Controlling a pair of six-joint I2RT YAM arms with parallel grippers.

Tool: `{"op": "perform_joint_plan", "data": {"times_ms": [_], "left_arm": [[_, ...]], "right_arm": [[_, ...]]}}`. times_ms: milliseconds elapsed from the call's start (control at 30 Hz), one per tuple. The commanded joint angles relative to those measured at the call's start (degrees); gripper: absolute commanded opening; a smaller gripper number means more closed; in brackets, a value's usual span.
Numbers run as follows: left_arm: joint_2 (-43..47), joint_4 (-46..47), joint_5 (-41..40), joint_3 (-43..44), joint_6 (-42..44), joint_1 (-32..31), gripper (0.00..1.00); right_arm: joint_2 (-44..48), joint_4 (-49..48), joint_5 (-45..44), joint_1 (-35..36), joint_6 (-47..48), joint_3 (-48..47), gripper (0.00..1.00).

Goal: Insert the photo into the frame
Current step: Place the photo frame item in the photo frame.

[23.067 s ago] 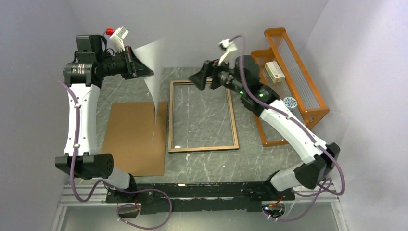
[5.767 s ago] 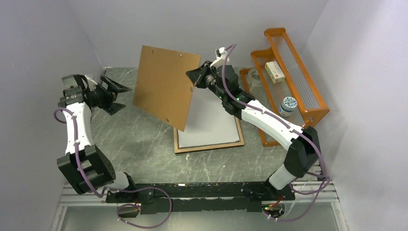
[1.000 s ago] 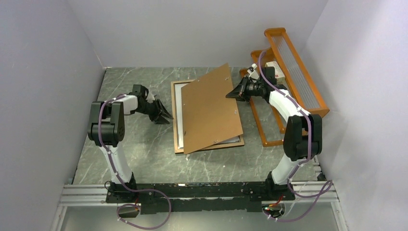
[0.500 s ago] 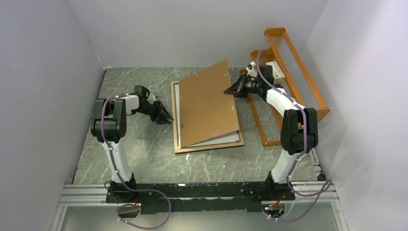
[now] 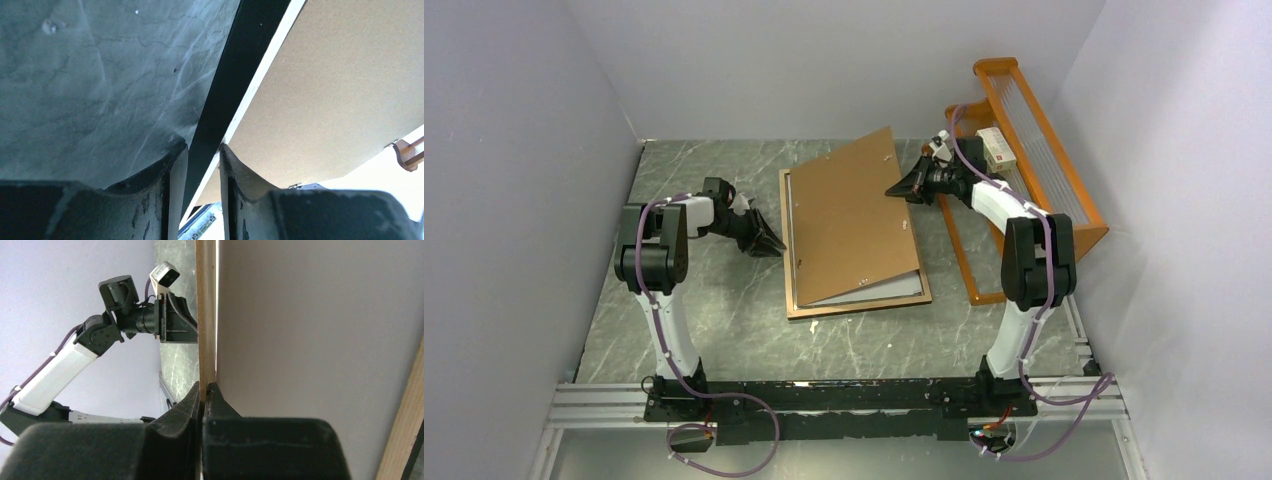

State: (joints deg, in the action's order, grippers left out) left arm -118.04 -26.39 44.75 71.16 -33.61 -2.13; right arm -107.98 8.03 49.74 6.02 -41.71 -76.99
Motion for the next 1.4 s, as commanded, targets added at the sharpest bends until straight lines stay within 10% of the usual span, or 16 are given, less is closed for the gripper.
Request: {"op": "perform_joint_plan", "data": {"times_ms": [0,1367], "left_arm": [[-1.82,-0.05,-2.64,0.91,1.92,-0.24,0.35],[-3.4,0.73,-2.92,1.79,1.17,-0.24,0.34]], "right_arm": [[-0.88,-1.24,2.68,0.85,-0.18,-3.66,0.0],[-3.4,2.15,2.25,2.44,1.73,-5.14,0.0]]}}
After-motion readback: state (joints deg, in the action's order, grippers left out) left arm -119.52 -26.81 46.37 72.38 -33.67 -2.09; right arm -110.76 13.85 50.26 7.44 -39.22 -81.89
